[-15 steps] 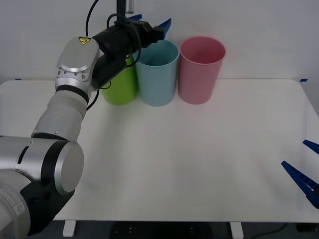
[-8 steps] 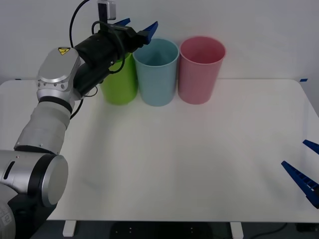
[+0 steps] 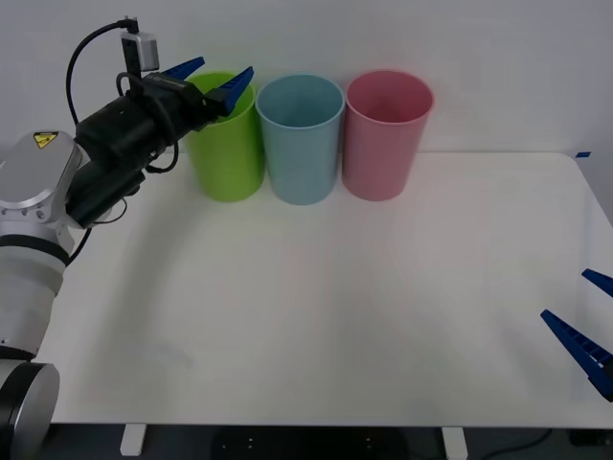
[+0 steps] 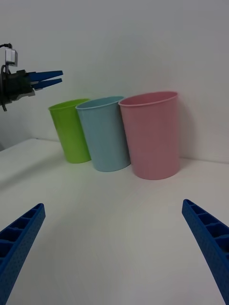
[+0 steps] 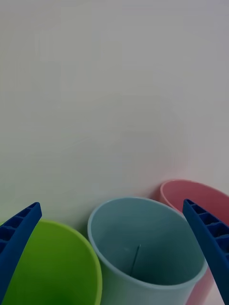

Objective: Grasp the object on the table and drop it into the matching bin: aluminum can to the light blue bin, PET bottle to the pink bin.

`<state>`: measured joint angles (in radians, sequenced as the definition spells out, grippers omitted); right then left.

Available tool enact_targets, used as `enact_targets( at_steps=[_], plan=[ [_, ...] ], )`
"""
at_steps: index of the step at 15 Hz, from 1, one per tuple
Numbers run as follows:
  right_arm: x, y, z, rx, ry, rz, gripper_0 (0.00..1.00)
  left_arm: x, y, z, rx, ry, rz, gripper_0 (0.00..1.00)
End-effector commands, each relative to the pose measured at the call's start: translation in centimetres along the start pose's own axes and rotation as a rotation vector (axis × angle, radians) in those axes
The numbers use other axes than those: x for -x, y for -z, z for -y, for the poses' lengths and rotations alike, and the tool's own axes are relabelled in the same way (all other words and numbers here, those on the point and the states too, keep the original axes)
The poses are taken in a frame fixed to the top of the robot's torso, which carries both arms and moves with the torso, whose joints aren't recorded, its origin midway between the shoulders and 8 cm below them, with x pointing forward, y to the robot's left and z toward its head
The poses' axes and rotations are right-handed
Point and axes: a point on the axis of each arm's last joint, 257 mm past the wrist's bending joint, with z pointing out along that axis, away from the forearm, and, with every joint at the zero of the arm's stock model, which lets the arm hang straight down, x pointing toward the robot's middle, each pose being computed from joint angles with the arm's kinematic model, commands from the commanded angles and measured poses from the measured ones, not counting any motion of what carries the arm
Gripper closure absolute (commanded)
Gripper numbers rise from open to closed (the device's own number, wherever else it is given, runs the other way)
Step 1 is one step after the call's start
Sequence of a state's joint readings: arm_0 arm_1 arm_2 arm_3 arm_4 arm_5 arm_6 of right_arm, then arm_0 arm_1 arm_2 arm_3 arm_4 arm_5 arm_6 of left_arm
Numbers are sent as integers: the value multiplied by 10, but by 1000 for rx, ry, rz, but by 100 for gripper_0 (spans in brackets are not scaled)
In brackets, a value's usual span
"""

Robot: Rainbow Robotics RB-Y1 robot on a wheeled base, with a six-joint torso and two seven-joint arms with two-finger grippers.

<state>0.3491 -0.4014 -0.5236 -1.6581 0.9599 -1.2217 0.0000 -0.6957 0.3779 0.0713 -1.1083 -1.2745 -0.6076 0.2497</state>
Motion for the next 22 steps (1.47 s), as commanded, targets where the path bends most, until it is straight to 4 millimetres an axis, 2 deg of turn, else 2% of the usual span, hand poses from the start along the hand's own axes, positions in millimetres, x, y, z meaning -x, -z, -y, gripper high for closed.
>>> enact_targets(
  at_steps=[1,6,9,10,13,19,22],
  plan=[
    [0,0,0,0,0,0,0,-5,40,-16,1,-22,-14,0],
    [0,0,0,0,0,0,0,-18,120,-36,12,-91,-50,0],
    [0,0,0,0,0,0,0,-39,156,-39,-7,-145,-127,0],
    [0,0,0,0,0,0,0,-46,164,-34,-27,-155,-151,0],
    [0,0,0,0,0,0,0,-48,204,-28,-45,-173,-183,0],
    [0,0,0,0,0,0,0,-62,270,-18,-46,-219,-284,0],
    [0,0,0,0,0,0,0,-65,297,-11,-35,-220,-307,0]
  ],
)
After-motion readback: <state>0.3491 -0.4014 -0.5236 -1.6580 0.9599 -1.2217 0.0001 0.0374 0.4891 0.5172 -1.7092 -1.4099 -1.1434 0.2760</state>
